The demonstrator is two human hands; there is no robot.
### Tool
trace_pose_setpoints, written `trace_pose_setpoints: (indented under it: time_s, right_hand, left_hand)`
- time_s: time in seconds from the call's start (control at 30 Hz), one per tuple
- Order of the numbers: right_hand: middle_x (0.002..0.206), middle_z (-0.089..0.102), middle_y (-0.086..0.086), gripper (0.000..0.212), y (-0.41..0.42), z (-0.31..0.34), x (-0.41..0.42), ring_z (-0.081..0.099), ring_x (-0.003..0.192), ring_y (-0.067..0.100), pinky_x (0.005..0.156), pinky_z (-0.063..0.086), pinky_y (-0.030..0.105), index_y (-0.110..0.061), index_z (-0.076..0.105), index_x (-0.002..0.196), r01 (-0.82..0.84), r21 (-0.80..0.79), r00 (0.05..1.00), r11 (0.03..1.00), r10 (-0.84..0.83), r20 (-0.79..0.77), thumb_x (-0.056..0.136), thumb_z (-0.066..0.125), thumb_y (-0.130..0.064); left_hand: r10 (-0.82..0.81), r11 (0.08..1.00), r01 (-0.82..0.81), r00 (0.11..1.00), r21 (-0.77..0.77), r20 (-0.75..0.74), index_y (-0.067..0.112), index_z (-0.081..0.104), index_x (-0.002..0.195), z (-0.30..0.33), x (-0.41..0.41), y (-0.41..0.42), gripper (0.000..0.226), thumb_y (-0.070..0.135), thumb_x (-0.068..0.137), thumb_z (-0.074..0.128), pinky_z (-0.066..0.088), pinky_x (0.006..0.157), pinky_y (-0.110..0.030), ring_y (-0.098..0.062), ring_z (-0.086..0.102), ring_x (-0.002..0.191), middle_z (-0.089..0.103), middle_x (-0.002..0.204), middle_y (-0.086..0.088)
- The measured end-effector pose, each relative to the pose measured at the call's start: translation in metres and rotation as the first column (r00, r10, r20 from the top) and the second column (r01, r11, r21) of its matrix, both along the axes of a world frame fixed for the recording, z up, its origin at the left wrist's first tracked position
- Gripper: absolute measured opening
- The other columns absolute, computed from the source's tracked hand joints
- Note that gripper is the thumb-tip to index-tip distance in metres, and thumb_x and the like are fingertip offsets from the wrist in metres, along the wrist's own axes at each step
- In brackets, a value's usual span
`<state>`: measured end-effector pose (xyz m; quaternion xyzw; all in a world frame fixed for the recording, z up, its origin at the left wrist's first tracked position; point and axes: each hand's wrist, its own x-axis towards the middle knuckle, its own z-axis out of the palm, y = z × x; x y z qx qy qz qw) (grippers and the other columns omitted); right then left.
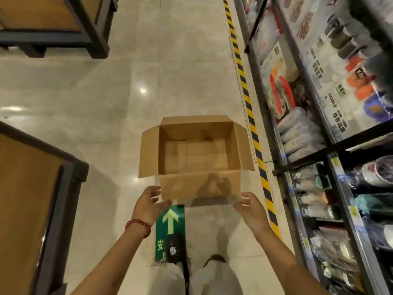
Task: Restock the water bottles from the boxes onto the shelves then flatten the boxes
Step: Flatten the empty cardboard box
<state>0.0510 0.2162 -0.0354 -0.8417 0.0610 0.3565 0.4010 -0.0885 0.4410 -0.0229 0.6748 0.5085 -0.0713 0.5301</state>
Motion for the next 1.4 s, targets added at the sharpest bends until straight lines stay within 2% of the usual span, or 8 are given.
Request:
trace_pose_setpoints:
  time_s: [0.27, 0.43, 0.6, 0.73, 0.93, 1.13, 1.3, 1.4]
  right_hand:
    - [0.12, 0.059, 0.004, 0.048, 0.026, -0.14, 0.102, 0.056, 0.106, 0.021, 0.085, 0.044, 0.031, -0.015, 0.047, 0.132, -0.098, -0.13, 0.995, 0.987, 0.092, -0.047, 0.088, 0.062, -0.027]
    - [0.122, 0.057, 0.007, 0.042, 0.036, -0.244, 0.161, 0.055, 0.113, 0.025, 0.086, 0.042, 0.029, -0.012, 0.047, 0.128, -0.295, -0.238, 0.95, 0.925, 0.31, 0.029, 0.091, 0.06, -0.027]
    - [0.139, 0.043, 0.004, 0.057, 0.051, -0.323, 0.192, 0.04, 0.127, 0.022, 0.104, 0.033, 0.031, -0.018, 0.037, 0.14, -0.576, -0.392, 0.754, 0.717, 0.651, 0.085, 0.09, 0.06, -0.033]
    - [0.143, 0.043, -0.004, 0.054, 0.058, -0.369, 0.19, 0.034, 0.134, 0.018, 0.114, 0.017, 0.031, -0.024, 0.035, 0.141, -0.707, -0.503, 0.513, 0.498, 0.85, 0.12, 0.092, 0.056, -0.034]
    - [0.091, 0.069, -0.009, 0.017, 0.059, -0.404, 0.183, 0.063, 0.088, 0.016, 0.078, 0.041, 0.029, -0.026, 0.067, 0.098, -0.621, -0.553, 0.416, 0.556, 0.831, 0.369, 0.081, 0.072, -0.026]
    - [0.072, 0.066, -0.01, 0.023, 0.088, -0.421, 0.201, 0.061, 0.065, 0.014, 0.06, 0.045, 0.028, -0.026, 0.066, 0.082, -0.508, -0.548, 0.337, 0.664, 0.739, 0.583, 0.067, 0.083, -0.025]
    - [0.07, 0.065, -0.006, 0.022, 0.13, -0.433, 0.237, 0.059, 0.063, 0.018, 0.058, 0.045, 0.03, -0.021, 0.065, 0.079, -0.404, -0.512, 0.298, 0.758, 0.638, 0.71, 0.066, 0.083, -0.024]
    - [0.078, 0.066, -0.003, 0.021, 0.147, -0.438, 0.261, 0.06, 0.073, 0.021, 0.07, 0.046, 0.035, -0.02, 0.066, 0.088, -0.351, -0.544, 0.274, 0.762, 0.639, 0.719, 0.072, 0.078, -0.027]
  left_hand:
    - [-0.043, 0.997, 0.054, 0.985, 0.063, -0.167, 0.009, 0.049, 0.123, -0.125, 0.082, 0.038, 0.052, 0.013, 0.078, 0.075, 0.043, 0.099, -0.042, -0.029, 0.051, 0.119, 0.053, 0.131, -0.01]
    - [-0.116, 0.974, 0.165, 0.951, 0.154, -0.285, 0.01, 0.046, 0.131, -0.228, 0.129, 0.052, 0.058, 0.021, 0.08, 0.073, 0.044, 0.095, -0.039, -0.029, 0.052, 0.118, 0.054, 0.132, -0.009]
    - [-0.358, 0.864, 0.449, 0.867, 0.23, -0.346, 0.016, 0.046, 0.13, -0.32, 0.161, 0.053, 0.062, 0.032, 0.077, 0.074, 0.043, 0.099, -0.035, -0.021, 0.05, 0.118, 0.053, 0.129, -0.003]
    - [-0.599, 0.648, 0.736, 0.65, 0.193, -0.467, 0.029, 0.046, 0.129, -0.38, 0.17, 0.051, 0.055, 0.041, 0.08, 0.068, 0.046, 0.098, -0.034, -0.016, 0.053, 0.111, 0.058, 0.121, 0.006]
    - [-0.682, 0.486, 0.807, 0.591, 0.337, -0.432, 0.036, 0.058, 0.112, -0.421, 0.174, 0.06, 0.02, 0.033, 0.093, 0.051, 0.053, 0.08, -0.032, -0.014, 0.059, 0.092, 0.065, 0.099, 0.009]
    - [-0.672, 0.302, 0.72, 0.626, 0.625, -0.396, 0.024, 0.07, 0.08, -0.43, 0.203, 0.1, 0.02, 0.016, 0.066, 0.082, 0.051, 0.056, -0.029, -0.019, 0.06, 0.054, 0.064, 0.059, 0.008]
    - [-0.603, 0.199, 0.665, 0.662, 0.719, -0.446, 0.03, 0.062, 0.112, -0.439, 0.257, 0.145, 0.024, 0.029, 0.087, 0.061, 0.048, 0.087, -0.033, -0.017, 0.062, 0.086, 0.067, 0.089, 0.009]
    - [-0.538, 0.188, 0.652, 0.695, 0.735, -0.478, 0.034, 0.047, 0.13, -0.443, 0.286, 0.156, 0.038, 0.033, 0.092, 0.052, 0.029, 0.11, -0.04, -0.017, 0.052, 0.114, 0.06, 0.119, 0.008]
